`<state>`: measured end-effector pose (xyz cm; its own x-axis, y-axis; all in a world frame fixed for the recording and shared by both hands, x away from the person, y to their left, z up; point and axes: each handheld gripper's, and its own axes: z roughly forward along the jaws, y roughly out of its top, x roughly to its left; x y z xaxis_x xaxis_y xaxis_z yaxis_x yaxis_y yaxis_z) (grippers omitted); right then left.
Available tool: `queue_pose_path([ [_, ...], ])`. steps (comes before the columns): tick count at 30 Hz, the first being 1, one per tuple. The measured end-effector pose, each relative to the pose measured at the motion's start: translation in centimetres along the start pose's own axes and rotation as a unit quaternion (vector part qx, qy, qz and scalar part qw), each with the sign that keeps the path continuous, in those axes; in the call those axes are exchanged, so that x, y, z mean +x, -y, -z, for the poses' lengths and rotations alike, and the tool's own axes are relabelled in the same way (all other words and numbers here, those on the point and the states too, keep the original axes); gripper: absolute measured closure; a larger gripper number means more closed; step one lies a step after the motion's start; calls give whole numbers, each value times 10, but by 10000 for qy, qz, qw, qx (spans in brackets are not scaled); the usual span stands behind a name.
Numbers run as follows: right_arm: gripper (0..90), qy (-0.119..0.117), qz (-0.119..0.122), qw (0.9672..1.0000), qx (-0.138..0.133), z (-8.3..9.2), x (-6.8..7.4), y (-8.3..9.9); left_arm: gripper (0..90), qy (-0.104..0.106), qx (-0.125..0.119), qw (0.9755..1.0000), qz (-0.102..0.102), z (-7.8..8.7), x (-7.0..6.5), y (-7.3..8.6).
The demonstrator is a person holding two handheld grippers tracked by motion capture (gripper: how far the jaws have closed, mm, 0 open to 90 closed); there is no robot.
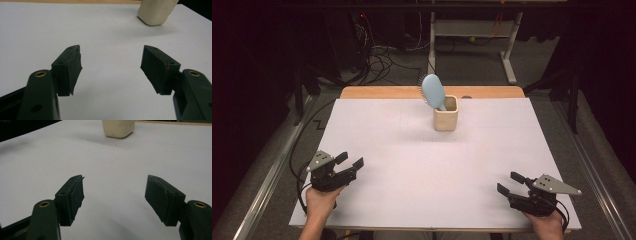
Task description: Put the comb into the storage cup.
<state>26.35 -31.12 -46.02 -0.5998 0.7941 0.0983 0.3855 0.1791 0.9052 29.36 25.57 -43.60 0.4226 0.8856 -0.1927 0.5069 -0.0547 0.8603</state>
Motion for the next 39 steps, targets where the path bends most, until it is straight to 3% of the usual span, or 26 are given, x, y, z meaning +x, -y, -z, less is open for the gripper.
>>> queue_pose_path([
  [39,320,-2,-13,10000,9,0,1,0,311,1,133,9998,147,-9,0,20],
])
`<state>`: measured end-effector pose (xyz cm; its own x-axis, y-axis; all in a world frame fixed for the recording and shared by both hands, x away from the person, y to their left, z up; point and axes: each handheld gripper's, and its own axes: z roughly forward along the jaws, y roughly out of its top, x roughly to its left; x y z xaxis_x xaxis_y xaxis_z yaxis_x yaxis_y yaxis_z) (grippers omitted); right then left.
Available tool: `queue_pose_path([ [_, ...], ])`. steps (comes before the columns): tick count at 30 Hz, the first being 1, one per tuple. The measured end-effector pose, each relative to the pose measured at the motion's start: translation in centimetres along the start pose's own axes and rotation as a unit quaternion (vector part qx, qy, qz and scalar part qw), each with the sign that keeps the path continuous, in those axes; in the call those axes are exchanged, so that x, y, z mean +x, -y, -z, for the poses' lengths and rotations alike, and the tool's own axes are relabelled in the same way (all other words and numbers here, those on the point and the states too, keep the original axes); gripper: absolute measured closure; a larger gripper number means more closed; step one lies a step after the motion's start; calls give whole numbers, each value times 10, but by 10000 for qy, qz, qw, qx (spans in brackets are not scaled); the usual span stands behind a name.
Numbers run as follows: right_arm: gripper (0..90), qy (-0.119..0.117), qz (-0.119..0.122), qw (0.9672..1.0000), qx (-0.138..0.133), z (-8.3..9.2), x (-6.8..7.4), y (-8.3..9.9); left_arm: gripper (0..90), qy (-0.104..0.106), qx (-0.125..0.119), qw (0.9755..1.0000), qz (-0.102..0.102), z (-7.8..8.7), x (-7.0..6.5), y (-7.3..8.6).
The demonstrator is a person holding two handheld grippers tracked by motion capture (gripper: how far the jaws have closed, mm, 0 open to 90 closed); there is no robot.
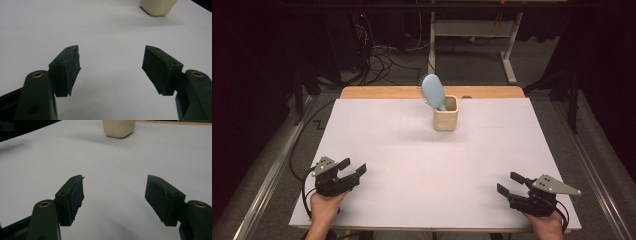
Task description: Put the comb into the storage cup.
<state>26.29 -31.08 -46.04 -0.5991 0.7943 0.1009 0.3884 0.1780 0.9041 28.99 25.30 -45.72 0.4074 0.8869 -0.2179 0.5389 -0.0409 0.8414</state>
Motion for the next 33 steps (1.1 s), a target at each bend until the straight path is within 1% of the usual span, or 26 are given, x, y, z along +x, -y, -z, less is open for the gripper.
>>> queue_pose_path([
  [3,320,7,-1,10000,-17,0,-1,0,311,10,-26,10000,21,0,-1,1],
  [10,320,1,-13,10000,-25,1,-1,0,310,-48,-2,10000,-57,-1,-3,4],
  [13,319,1,-26,10000,-26,1,-1,0,302,-137,52,9997,-177,-2,-4,5],
  [16,318,7,-58,10000,-43,1,-1,0,302,-163,83,9996,-233,-3,-5,7],
  [23,319,9,-70,10000,-50,1,-1,0,302,-97,104,9998,-167,-3,-5,11],
  [26,319,11,-73,10000,-49,1,-1,0,301,-49,87,9999,-54,-3,-4,13],
  [33,318,23,-78,10000,-37,1,-1,0,298,-81,85,9999,-77,-4,-6,16],
])
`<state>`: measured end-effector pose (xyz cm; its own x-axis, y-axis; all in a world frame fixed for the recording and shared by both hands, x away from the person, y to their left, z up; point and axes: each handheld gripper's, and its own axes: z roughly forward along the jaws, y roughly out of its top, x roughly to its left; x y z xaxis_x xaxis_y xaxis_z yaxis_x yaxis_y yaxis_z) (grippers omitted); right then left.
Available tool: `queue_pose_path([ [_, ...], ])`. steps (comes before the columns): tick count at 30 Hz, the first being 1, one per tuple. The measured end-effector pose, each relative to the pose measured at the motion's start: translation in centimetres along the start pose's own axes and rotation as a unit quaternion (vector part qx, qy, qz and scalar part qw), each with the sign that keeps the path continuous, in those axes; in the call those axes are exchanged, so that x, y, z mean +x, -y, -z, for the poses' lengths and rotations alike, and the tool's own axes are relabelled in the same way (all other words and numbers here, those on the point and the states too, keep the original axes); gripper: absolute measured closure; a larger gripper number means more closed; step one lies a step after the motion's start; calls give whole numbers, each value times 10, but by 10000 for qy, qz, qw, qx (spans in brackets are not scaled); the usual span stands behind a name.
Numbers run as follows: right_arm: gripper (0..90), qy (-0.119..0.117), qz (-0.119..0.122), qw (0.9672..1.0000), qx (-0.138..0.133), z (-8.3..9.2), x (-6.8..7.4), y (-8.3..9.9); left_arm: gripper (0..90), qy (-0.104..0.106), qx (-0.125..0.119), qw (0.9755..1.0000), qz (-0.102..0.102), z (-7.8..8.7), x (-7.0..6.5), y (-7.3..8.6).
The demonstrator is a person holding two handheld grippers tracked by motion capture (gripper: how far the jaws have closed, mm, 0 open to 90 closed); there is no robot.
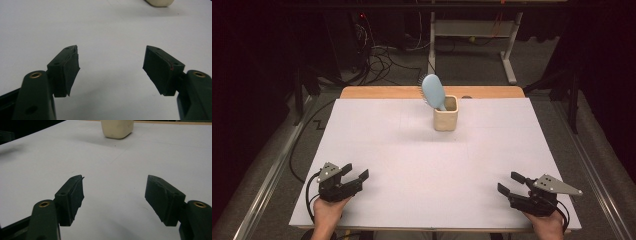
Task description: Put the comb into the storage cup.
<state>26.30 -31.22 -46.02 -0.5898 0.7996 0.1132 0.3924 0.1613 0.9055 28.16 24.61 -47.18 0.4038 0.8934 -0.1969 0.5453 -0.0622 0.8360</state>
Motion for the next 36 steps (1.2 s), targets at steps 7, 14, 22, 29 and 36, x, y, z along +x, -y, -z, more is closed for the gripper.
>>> queue_pose_path([
  [7,318,-2,-11,10000,3,0,0,0,296,-13,13,10000,31,1,0,3],
  [14,317,-23,-28,10000,40,-1,-1,1,295,-6,-2,10000,83,2,1,6],
  [22,314,-78,-48,9999,87,-3,-1,1,294,11,130,9999,-19,0,-3,6],
  [29,314,-60,-54,9999,113,-4,-1,1,293,33,130,9999,-41,-1,-3,6],
  [36,314,-65,-61,9999,108,-3,-1,1,292,38,149,9999,-42,-1,-3,6],
])
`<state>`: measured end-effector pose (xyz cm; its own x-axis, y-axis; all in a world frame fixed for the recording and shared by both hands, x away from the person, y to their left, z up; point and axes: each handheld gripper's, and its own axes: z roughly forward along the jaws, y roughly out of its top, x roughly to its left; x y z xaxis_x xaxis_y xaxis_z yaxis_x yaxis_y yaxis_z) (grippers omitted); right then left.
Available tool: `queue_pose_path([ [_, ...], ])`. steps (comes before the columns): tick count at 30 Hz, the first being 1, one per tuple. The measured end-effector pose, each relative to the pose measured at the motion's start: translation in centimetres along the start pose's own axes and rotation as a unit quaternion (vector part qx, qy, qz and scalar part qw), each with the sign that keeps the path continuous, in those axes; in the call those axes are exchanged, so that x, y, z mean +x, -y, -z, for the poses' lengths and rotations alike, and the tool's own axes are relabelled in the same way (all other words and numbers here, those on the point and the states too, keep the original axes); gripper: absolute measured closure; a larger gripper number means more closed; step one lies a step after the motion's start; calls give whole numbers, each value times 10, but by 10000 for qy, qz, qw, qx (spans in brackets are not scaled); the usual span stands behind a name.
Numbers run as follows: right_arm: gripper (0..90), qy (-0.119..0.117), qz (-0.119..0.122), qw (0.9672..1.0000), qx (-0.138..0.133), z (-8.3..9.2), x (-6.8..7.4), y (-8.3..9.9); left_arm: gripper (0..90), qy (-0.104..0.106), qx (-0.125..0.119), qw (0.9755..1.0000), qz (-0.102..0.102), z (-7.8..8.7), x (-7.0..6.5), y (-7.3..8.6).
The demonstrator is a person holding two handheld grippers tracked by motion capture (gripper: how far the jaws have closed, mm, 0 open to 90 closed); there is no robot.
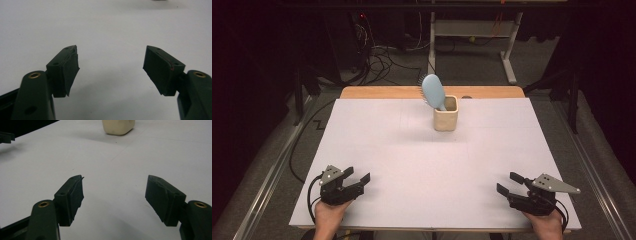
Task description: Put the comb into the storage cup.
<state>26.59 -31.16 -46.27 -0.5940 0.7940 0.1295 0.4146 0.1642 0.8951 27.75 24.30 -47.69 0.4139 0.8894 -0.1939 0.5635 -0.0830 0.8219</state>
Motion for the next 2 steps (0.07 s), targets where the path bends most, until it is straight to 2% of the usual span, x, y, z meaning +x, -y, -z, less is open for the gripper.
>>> queue_pose_path([
  [2,314,-3,8,10000,-9,0,0,0,292,11,14,10000,1,0,0,0],
])
